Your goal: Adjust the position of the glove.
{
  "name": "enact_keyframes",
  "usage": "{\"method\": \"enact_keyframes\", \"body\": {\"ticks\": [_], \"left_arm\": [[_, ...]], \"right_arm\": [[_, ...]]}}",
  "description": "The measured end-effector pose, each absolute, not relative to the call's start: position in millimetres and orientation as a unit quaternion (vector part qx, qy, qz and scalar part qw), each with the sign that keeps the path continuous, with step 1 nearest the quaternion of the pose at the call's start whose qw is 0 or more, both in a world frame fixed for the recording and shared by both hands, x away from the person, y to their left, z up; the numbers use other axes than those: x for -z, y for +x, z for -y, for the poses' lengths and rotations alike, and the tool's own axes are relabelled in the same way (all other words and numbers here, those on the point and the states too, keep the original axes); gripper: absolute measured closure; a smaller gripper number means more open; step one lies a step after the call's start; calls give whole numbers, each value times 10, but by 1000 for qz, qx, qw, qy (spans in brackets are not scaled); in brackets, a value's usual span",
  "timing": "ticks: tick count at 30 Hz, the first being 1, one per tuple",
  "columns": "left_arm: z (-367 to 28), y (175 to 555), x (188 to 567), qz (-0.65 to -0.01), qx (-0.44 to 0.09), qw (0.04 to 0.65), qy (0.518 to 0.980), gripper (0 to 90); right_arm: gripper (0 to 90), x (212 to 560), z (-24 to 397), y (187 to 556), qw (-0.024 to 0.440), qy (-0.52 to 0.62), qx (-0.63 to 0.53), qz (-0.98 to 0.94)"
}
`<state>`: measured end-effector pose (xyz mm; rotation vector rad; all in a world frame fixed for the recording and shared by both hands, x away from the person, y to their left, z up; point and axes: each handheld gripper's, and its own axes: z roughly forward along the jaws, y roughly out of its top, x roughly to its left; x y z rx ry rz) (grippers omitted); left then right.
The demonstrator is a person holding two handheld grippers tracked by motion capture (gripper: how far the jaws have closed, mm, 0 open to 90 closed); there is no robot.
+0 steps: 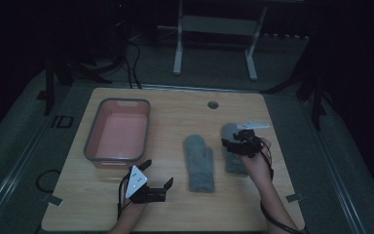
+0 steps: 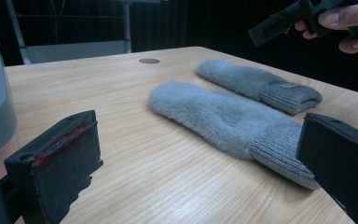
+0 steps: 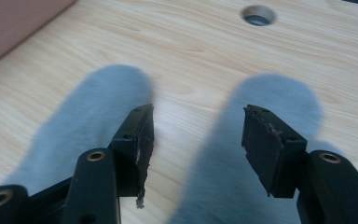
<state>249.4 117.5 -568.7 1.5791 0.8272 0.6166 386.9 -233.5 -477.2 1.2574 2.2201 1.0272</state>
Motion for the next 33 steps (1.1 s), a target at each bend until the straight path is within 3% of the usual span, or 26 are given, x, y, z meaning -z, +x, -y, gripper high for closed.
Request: {"method": "enact_keyframes", "body": {"ticks": [9, 16, 21, 27, 33], "left_arm": [[-1176, 2495, 5687, -357, -264, 588, 677, 1], [-1180, 2496, 5686, -357, -262, 588, 677, 1], [-1181, 2496, 5686, -357, -262, 588, 677, 0], [-1176, 2492, 5686, -356, -264, 586, 678, 0], [-1178, 2493, 5685, -357, -263, 586, 678, 0]], "right_arm": [[426, 4966, 2627, 3952, 190, 494, -344, -775], [405, 5259, 2591, 3998, 183, 526, -320, -767], [442, 5436, 2536, 3990, 201, 543, -305, -756], [591, 5478, 2466, 3921, 229, 544, -302, -748], [792, 5471, 2475, 3875, 221, 564, -322, -728]]}}
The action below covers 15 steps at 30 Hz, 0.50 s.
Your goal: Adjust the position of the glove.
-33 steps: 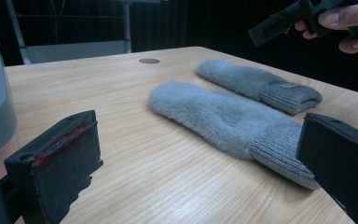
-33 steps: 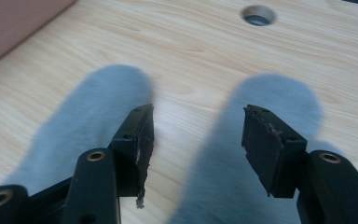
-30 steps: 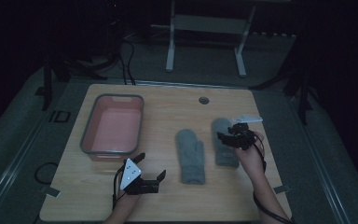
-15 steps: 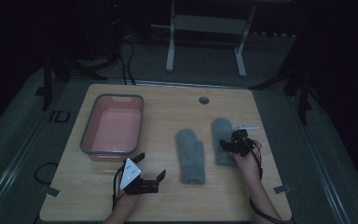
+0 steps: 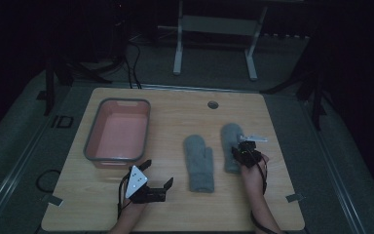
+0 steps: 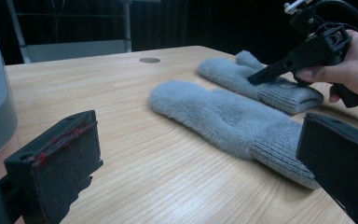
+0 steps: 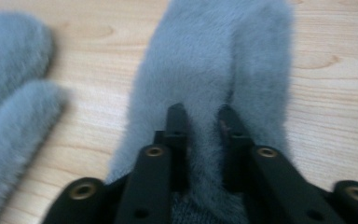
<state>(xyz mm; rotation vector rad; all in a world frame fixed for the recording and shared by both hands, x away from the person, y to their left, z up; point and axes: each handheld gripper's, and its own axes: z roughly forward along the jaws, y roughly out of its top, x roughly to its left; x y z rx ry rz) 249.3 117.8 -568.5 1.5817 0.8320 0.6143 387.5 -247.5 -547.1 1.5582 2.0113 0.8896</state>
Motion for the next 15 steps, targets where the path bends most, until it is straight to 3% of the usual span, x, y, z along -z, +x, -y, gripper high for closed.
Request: {"method": "enact_keyframes", "body": {"ticks": [15], "left_arm": [[-1172, 2493, 5686, -358, -264, 586, 677, 1]], "right_arm": [[824, 4928, 2147, 3545, 216, 576, -360, -701]]}}
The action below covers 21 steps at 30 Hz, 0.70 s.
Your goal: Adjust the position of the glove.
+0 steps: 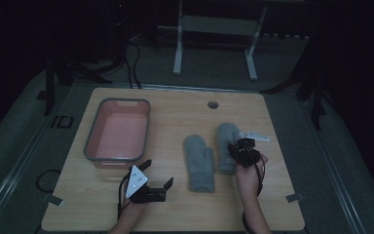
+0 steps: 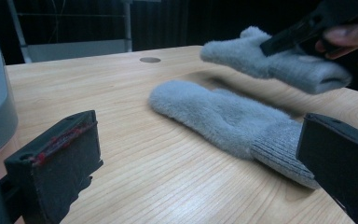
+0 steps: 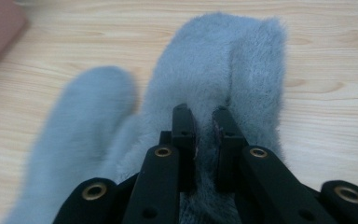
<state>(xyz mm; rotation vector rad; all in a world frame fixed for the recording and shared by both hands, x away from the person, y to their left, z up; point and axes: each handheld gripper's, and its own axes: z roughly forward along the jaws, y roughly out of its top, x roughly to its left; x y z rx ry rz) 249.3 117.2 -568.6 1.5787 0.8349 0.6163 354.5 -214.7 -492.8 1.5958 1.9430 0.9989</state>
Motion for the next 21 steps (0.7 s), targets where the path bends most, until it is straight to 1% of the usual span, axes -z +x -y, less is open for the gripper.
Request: {"method": "enact_keyframes", "body": {"ticks": [8, 14, 18, 21], "left_arm": [[-1173, 2493, 5686, -358, -265, 586, 677, 0], [-1173, 2493, 5685, -357, -265, 586, 678, 0], [-1172, 2493, 5685, -358, -265, 585, 678, 0], [-1174, 2494, 5685, -359, -265, 585, 677, 1]], "right_arm": [[824, 4840, 1797, 3394, 191, 552, -373, -721], [825, 4871, 1565, 3296, 170, 536, -376, -736], [824, 4926, 1458, 3297, 168, 537, -368, -740], [824, 4943, 1409, 3277, 157, 538, -373, -739]]}}
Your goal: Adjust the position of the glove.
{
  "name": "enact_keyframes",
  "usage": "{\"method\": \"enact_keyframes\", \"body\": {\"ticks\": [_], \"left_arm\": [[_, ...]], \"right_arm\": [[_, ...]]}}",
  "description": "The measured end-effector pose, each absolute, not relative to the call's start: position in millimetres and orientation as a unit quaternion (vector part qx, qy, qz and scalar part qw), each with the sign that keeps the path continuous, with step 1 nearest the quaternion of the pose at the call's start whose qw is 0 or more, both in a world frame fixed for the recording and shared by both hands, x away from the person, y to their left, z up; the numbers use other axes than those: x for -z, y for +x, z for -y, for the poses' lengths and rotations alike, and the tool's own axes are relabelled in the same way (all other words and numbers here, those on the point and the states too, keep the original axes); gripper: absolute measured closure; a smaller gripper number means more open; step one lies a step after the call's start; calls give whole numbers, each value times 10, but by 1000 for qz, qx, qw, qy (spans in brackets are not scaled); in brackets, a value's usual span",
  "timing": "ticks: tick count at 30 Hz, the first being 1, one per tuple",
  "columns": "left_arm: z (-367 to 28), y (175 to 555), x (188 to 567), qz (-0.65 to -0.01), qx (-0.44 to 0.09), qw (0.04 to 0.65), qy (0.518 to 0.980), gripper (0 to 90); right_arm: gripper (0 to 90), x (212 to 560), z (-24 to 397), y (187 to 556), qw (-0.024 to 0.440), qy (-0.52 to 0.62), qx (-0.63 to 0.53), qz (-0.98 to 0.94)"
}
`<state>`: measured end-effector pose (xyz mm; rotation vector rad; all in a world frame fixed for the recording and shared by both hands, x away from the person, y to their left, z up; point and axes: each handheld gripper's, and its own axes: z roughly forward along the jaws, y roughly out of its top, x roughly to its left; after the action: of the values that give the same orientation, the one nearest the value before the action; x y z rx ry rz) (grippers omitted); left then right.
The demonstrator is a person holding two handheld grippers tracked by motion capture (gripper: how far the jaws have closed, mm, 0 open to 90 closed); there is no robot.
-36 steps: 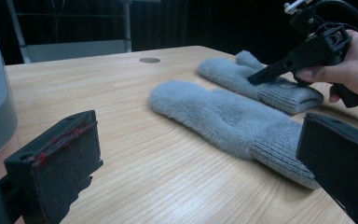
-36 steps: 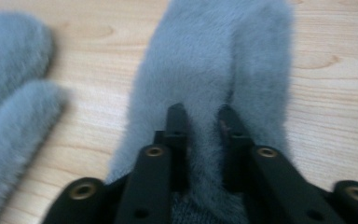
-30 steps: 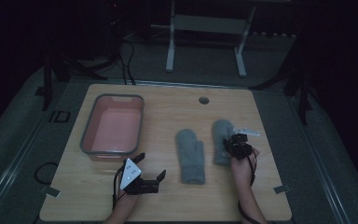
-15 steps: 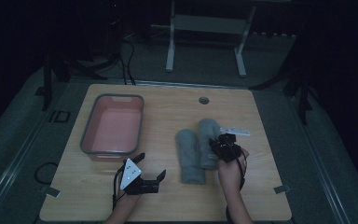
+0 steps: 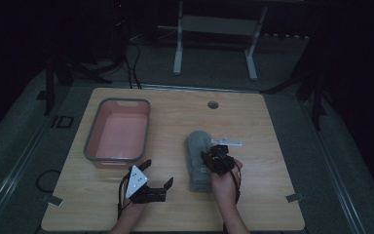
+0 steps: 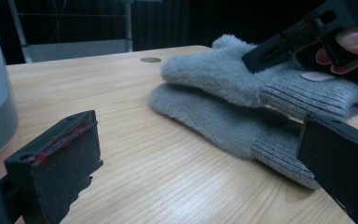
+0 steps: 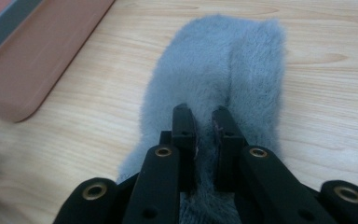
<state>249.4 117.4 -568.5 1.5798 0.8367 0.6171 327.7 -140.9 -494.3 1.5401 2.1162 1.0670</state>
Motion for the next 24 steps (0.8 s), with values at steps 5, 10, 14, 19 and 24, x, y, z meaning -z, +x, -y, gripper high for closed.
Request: {"method": "enact_keyframes", "body": {"ticks": [5, 10, 14, 19, 24], "left_arm": [[-1173, 2494, 5685, -358, -265, 585, 678, 1], [-1175, 2495, 5685, -359, -264, 585, 678, 0], [-1174, 2495, 5685, -359, -265, 585, 678, 1], [-1174, 2494, 5685, -358, -265, 585, 678, 1], [-1175, 2496, 5685, -359, -264, 585, 678, 1]], "right_arm": [[824, 4919, 1353, 3229, 163, 531, -377, -741], [822, 4987, 1356, 3226, 154, 535, -377, -740], [819, 5028, 1321, 3208, 152, 530, -375, -745], [785, 5132, 1307, 3233, 149, 534, -370, -745], [734, 5224, 1334, 3241, 140, 536, -371, -745]]}}
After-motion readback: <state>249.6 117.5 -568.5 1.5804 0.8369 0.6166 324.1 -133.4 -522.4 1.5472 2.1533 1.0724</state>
